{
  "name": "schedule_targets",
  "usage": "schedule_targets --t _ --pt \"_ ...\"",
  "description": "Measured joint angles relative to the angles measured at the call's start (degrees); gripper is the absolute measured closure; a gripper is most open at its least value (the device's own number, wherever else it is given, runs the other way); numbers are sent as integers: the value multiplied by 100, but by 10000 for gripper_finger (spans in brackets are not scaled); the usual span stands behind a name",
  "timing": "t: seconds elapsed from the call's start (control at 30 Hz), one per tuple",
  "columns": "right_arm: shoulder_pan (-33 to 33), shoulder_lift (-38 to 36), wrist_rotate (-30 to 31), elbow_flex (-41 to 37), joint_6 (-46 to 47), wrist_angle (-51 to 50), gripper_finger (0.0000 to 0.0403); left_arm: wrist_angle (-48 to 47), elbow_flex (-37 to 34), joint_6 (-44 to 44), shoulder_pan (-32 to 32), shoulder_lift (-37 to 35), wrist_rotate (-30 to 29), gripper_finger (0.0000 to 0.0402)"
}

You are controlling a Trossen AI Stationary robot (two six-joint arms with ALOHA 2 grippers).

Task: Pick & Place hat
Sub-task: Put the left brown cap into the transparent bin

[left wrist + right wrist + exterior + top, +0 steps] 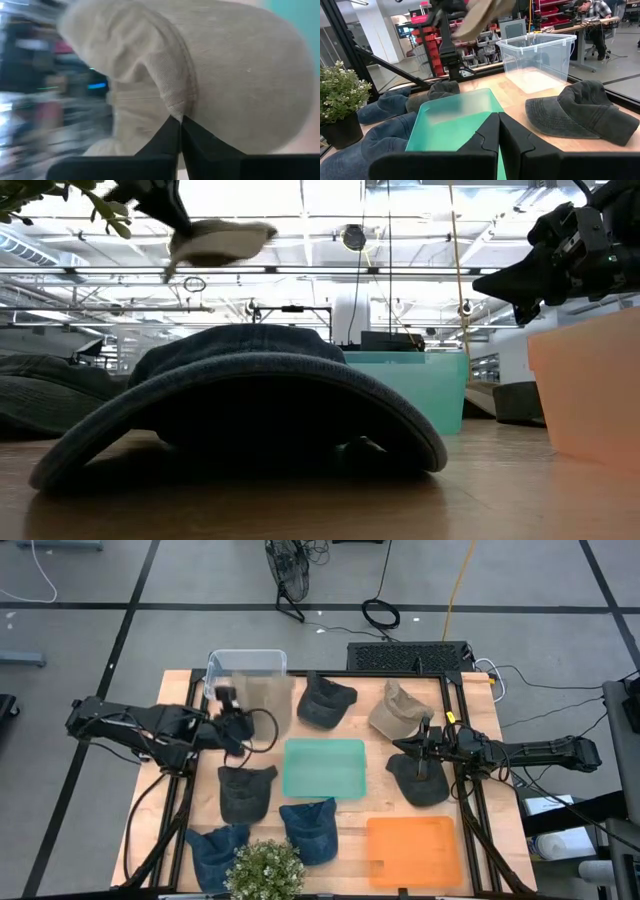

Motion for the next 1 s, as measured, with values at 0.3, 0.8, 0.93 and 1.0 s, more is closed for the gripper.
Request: schedule_targets --t 0.3,0.8,0.93,1.0 --pt "-2 0 17 0 -61 2 403 318 -5 709 1098 157 -1363 394" --pt "-2 -4 -6 -1 -134 85 403 931 -15 1077 2928 1306 -1354 395" --pt "-2 -5 -10 -1 -149 85 403 1149 -16 1192 3311 1573 -1178 396" --pt "-2 -4 -12 -1 -149 77 403 1403 -16 1369 3516 1660 -877 395"
